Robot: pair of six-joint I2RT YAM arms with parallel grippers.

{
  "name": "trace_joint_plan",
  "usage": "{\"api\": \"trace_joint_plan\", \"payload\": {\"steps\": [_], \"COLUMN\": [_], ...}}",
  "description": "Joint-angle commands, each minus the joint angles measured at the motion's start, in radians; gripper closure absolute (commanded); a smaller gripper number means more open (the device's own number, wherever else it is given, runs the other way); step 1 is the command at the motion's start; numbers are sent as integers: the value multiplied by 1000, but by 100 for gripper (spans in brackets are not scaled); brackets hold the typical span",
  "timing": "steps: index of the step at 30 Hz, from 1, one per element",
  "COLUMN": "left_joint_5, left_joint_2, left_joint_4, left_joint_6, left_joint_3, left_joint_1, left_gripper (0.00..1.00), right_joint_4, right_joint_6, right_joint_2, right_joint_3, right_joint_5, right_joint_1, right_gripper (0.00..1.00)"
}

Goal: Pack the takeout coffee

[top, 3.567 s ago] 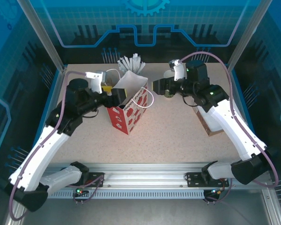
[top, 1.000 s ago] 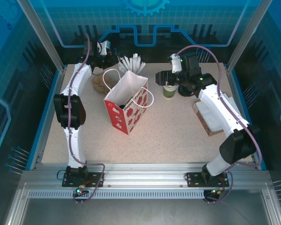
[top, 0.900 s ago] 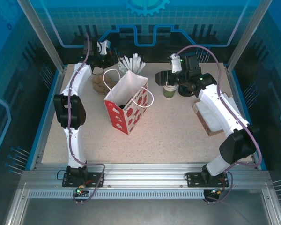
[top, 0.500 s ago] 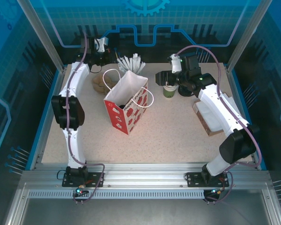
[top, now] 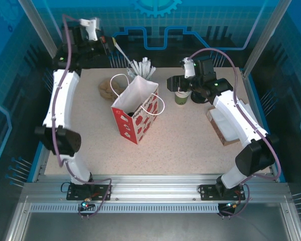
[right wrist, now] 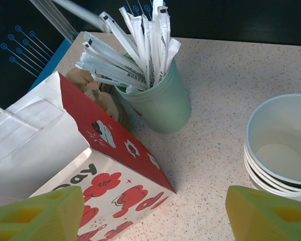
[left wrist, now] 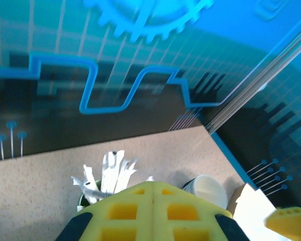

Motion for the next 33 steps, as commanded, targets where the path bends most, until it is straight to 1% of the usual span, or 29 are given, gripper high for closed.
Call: {"api": "trace_joint_plan", "payload": {"steps": [1,7,11,16,19,23,28,30,33], "left_joint_5": [-26,-21,-2,-67,-107,-100,-84,-102,-127], "left_joint_2": [-152,-317,-386,-422,-425,-401,-319,-281,-223], "left_joint_4": [-15,-105,-157,-250,-268,-212,-138,-127,-120], "left_joint_6": [43,68,60,85,99,82,60,62,83], "left_joint_3": [-25,-91,-148,-207,-248,-322,-381,-394,-398], "left_joint_1": [-17,-78,-125,-173,-190,-198,-232,-248,-276], "left_gripper": [100,100,100,100,100,100,100,100,100], "right_joint_4": [-19,-64,-87,-101,-108,-122,-139,-150,-166], "right_joint_6": [-29,-66,-86,-101,-104,-121,-125,-128,-129], "right_joint_2": [-46,-63,-83,-117,-131,-140,-144,-143,-142], "right_joint_3": [36,54,47,13,-2,-14,-24,-30,-38], "right_joint_5": [-3,13,33,56,66,81,122,154,204], "right_joint_1": [5,-3,-5,-8,-9,-8,-8,-8,-8], "right_gripper": [24,23,20,16,14,10,5,0,0]}}
